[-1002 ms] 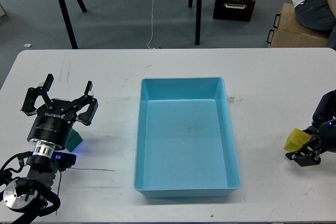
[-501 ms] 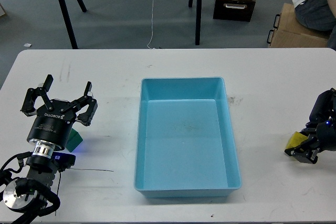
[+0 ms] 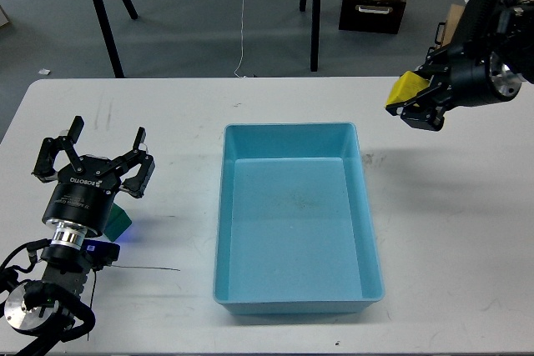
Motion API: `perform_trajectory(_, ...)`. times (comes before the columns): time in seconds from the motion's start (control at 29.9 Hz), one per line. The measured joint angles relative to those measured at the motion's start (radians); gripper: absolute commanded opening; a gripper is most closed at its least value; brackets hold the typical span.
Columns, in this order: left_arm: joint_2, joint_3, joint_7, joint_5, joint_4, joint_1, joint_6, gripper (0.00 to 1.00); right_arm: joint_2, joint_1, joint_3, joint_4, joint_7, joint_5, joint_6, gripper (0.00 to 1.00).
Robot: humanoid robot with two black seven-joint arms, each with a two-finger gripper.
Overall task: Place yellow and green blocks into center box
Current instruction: 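Lift the yellow cube and carry it over the blue box, then release the yellow cube in the box and raise the right arm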
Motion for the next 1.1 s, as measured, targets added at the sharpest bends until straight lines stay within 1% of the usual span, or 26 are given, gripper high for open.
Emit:
perform_trajectory(0.13, 0.001, -0.003, 0.0, 0.0, 0.0, -0.001, 0.0, 1.0, 0.128, 0.027, -0.08, -0.009, 0.0, 0.014, 0.0, 0.06)
perform_trajectory(0.4, 0.0, -0.007, 0.0, 0.0, 0.0, -0.004, 0.011, 1.0, 0.326, 0.013, -0.14, -0.055, 0.0, 0.036, 0.004, 0.07)
perform_trajectory(0.57, -0.001, -0.01, 0.0, 0.0, 0.0, -0.004, 0.012, 1.0, 0.409, 0.009, -0.194, -0.092, 0.0, 0.067, 0.018, 0.08)
perform_trajectory(0.7, -0.001, -0.01, 0.0, 0.0, 0.0, -0.005, 0.012, 1.0, 0.442, -0.006, -0.207, -0.1, 0.0, 0.072, 0.02, 0.14)
perform_trajectory(0.8, -0.001, -0.01, 0.0, 0.0, -0.001, -0.005, 0.012, 1.0, 0.448, -0.012, -0.209, -0.104, 0.0, 0.073, 0.02, 0.25)
perform_trajectory(0.84, -0.001, -0.011, 0.0, 0.0, -0.001, -0.005, 0.012, 1.0, 0.448, -0.013, -0.21, -0.105, 0.0, 0.073, 0.02, 0.32)
perform_trajectory(0.87, -0.001, -0.011, 0.0, 0.0, -0.001, -0.005, 0.012, 1.0, 0.447, -0.014, -0.211, -0.105, 0.0, 0.073, 0.02, 0.45)
perform_trajectory(0.9, -0.001, -0.011, 0.0, 0.0, -0.001, -0.005, 0.013, 1.0, 0.445, -0.015, -0.212, -0.104, 0.0, 0.073, 0.02, 0.6)
perform_trajectory(0.94, 0.001, -0.011, 0.0, 0.0, -0.001, -0.005, 0.013, 1.0, 0.444, -0.015, -0.212, -0.104, 0.0, 0.073, 0.02, 0.7)
perform_trajectory(1.04, 0.01, -0.011, 0.0, 0.0, 0.0, -0.015, 0.014, 1.0, 0.437, -0.02, -0.214, -0.103, 0.0, 0.081, 0.021, 0.94)
perform_trajectory(1.1, 0.023, -0.009, 0.0, 0.002, 0.0, -0.03, 0.017, 1.0, 0.433, -0.023, -0.222, -0.105, 0.0, 0.106, 0.021, 0.96)
